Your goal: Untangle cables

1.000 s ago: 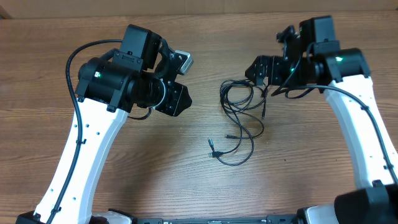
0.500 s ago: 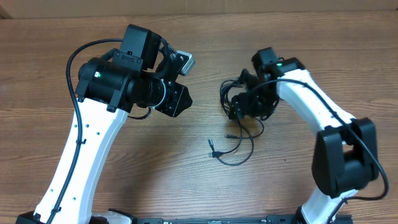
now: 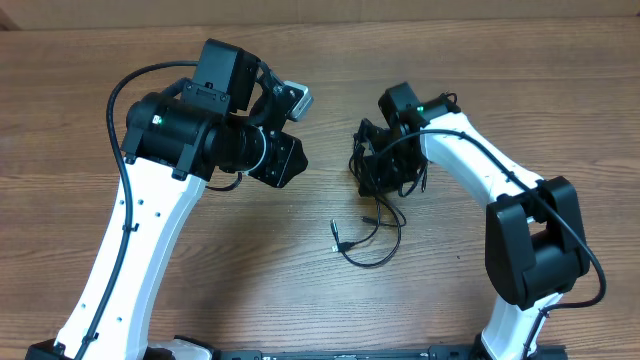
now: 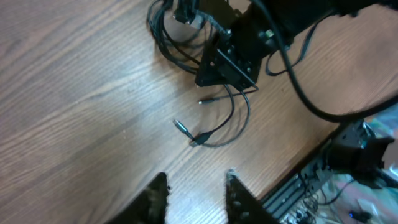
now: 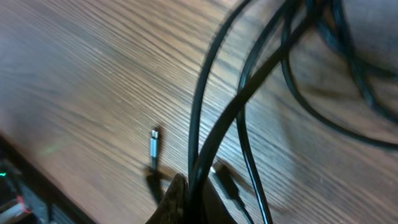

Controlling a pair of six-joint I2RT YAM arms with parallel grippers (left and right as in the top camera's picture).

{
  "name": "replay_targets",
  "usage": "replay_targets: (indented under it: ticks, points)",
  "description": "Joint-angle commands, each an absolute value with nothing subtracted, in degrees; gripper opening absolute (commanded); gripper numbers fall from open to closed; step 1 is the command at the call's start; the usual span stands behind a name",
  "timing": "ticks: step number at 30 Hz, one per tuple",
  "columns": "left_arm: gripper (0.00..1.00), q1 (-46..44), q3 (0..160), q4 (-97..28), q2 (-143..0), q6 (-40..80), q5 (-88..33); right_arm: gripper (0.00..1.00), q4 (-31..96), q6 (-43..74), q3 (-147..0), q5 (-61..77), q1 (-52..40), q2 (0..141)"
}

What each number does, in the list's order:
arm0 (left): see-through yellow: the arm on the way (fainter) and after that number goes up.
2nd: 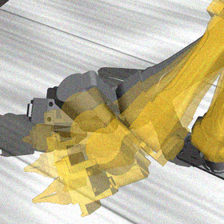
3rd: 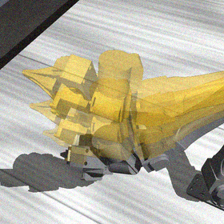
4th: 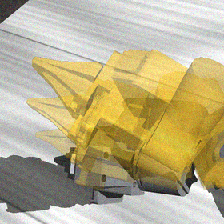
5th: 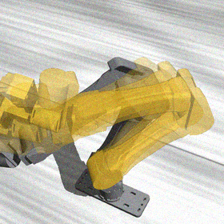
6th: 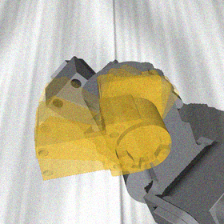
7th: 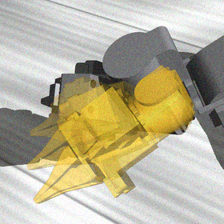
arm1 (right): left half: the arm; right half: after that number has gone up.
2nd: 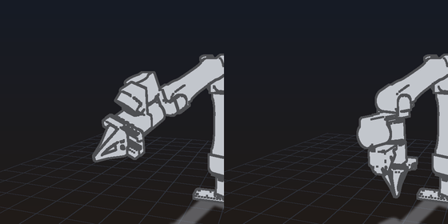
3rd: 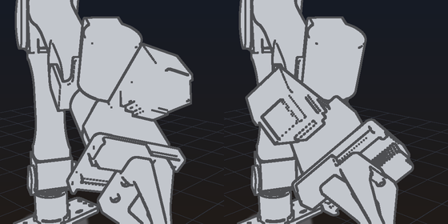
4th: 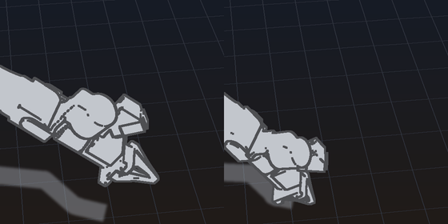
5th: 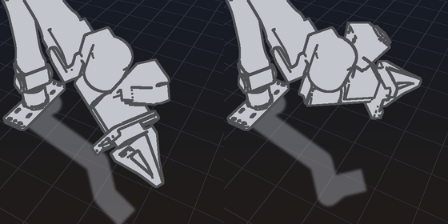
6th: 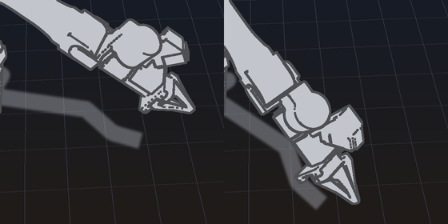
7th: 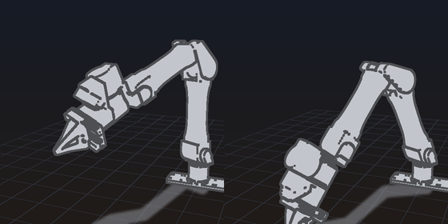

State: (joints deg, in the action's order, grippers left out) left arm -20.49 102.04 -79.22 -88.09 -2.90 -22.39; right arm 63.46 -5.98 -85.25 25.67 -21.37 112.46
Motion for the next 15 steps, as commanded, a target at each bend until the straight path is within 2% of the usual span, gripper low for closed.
replay_targets:
  ticks: [1,5,9,15]
  points:
    - [0.40,-18.9,102.4,-78.1,-88.2,-2.7,-22.5,0.04,65.6,-6.8,-93.8,25.2,-20.9,109.3]
    - [0.39,-14.0,102.4,-75.9,-89.4,-1.5,-28.6,0.04,72.3,-6.9,-103.6,23.6,-21.5,107.0]
    - [0.40,-10.5,102.4,-75.1,-91.1,-7.7,-37.1,0.04,79.1,-7.7,-112.6,23.6,-21.5,105.7]
    - [0.43,-10.3,102.4,-74.9,-96.0,-10.3,-41.1,0.04,86.7,-8.1,-123.1,23.9,-21.9,103.7]
